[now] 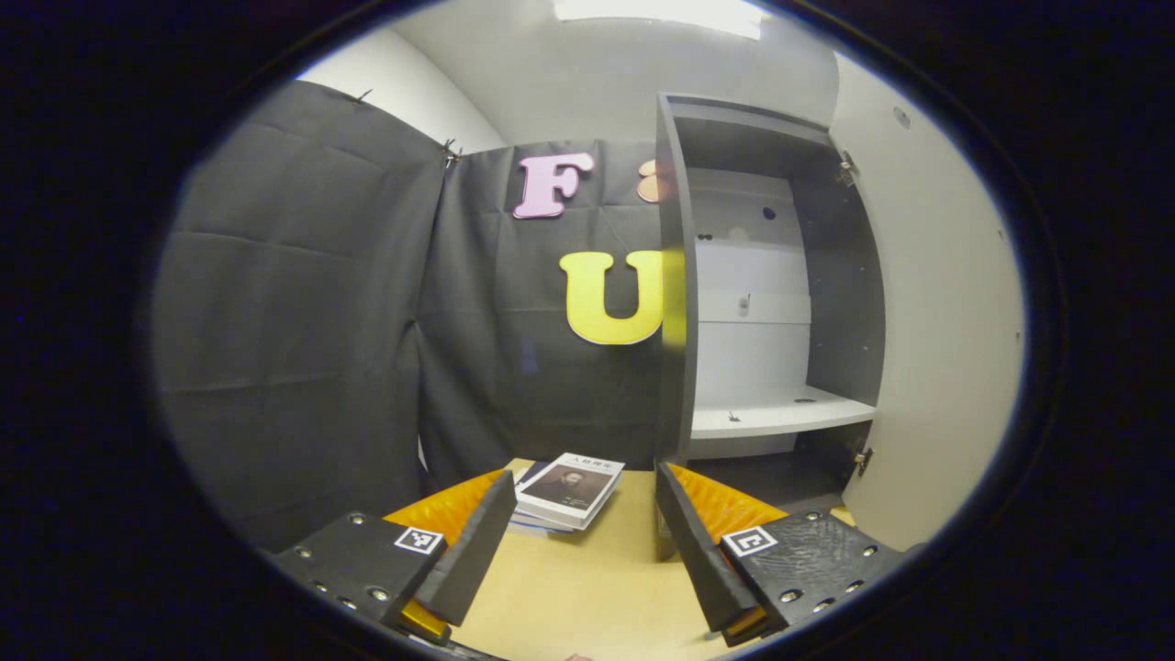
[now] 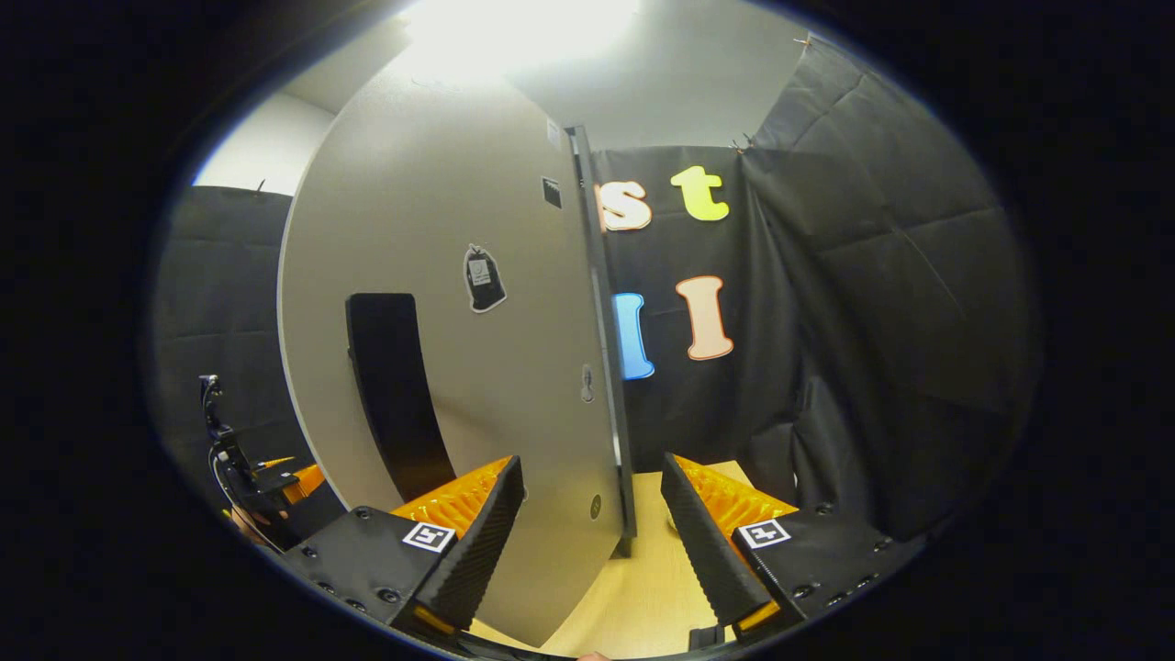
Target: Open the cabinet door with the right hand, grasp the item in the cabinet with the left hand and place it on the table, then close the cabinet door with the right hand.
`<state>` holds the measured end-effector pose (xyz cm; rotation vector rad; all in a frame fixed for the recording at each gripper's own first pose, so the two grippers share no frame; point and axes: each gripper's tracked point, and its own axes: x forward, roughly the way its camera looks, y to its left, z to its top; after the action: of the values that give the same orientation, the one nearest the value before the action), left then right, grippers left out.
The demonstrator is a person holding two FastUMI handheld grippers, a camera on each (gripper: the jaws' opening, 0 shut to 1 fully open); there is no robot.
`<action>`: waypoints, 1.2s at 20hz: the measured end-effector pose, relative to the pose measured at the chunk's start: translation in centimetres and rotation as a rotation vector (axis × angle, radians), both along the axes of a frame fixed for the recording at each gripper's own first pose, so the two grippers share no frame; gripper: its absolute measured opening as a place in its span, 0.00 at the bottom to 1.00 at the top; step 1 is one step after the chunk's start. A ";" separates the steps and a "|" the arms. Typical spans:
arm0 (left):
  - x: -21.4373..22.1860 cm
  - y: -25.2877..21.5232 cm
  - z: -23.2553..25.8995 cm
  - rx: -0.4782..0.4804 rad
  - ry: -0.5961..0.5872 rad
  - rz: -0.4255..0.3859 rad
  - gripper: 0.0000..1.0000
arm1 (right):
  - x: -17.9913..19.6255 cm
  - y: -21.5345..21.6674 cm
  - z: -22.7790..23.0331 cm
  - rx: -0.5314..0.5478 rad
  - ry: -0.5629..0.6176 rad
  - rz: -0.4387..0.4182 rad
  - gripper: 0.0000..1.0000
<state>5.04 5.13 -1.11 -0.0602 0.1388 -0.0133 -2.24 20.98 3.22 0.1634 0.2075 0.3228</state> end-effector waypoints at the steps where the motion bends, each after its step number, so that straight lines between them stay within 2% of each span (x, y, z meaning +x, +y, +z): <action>1: 0.0 0.3 0.0 -0.002 0.002 0.000 0.92 | 0.1 0.6 0.0 -0.004 -0.002 0.007 0.96; 8: -0.7 2.9 -0.6 0.007 -0.002 0.010 0.92 | 1.1 5.5 -0.3 -0.006 -0.007 0.066 0.96; 17: -2.2 6.9 -0.8 0.040 0.007 0.054 0.92 | 3.2 11.1 -2.9 -0.015 0.048 0.130 0.96; 18: -2.4 7.3 -1.0 0.040 0.011 0.061 0.94 | 3.4 11.5 -3.2 -0.019 0.051 0.136 0.96; 19: -2.4 7.4 -1.0 0.038 0.013 0.065 0.92 | 3.7 11.8 -3.4 -0.023 0.053 0.140 0.97; 24: -2.7 8.2 -1.0 0.038 0.010 0.078 0.92 | 4.8 12.7 -3.9 -0.020 0.062 0.149 0.98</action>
<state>2.30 13.29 -2.10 -0.0273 0.1468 0.0673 2.57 33.64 -0.72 0.1391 0.2848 0.4640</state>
